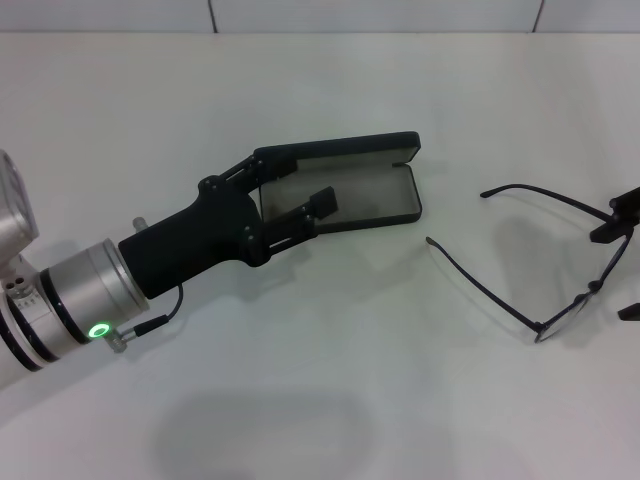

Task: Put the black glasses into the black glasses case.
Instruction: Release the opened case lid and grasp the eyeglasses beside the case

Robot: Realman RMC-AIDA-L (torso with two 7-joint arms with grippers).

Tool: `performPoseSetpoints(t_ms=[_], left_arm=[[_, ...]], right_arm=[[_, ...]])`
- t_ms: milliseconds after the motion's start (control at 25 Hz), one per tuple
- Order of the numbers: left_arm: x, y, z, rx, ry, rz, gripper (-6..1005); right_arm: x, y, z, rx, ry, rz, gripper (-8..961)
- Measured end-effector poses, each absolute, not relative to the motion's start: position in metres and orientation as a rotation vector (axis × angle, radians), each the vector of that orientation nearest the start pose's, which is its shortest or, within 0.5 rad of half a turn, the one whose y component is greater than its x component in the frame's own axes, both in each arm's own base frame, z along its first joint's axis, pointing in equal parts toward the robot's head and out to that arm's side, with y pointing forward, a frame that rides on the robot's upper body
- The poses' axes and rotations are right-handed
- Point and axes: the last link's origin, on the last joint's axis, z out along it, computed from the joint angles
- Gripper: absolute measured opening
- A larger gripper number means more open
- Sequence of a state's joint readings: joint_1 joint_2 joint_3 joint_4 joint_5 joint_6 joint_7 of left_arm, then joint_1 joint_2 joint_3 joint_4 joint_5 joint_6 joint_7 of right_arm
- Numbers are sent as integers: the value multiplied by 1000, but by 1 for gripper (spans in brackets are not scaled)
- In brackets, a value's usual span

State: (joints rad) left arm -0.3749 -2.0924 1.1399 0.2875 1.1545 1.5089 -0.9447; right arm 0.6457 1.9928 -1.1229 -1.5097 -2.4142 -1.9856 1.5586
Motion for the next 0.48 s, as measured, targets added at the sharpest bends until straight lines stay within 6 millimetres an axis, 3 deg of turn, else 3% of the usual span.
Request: performPoseSetpoints(t_ms=[280, 480], left_arm=[[-276, 278, -46, -2336, -671, -1170, 799], [-280, 278, -46, -2316, -691, -1152, 799]], right_arm=[[164, 337, 63, -2976, -425, -803, 742], [165, 341, 48, -2942, -471, -882, 728]])
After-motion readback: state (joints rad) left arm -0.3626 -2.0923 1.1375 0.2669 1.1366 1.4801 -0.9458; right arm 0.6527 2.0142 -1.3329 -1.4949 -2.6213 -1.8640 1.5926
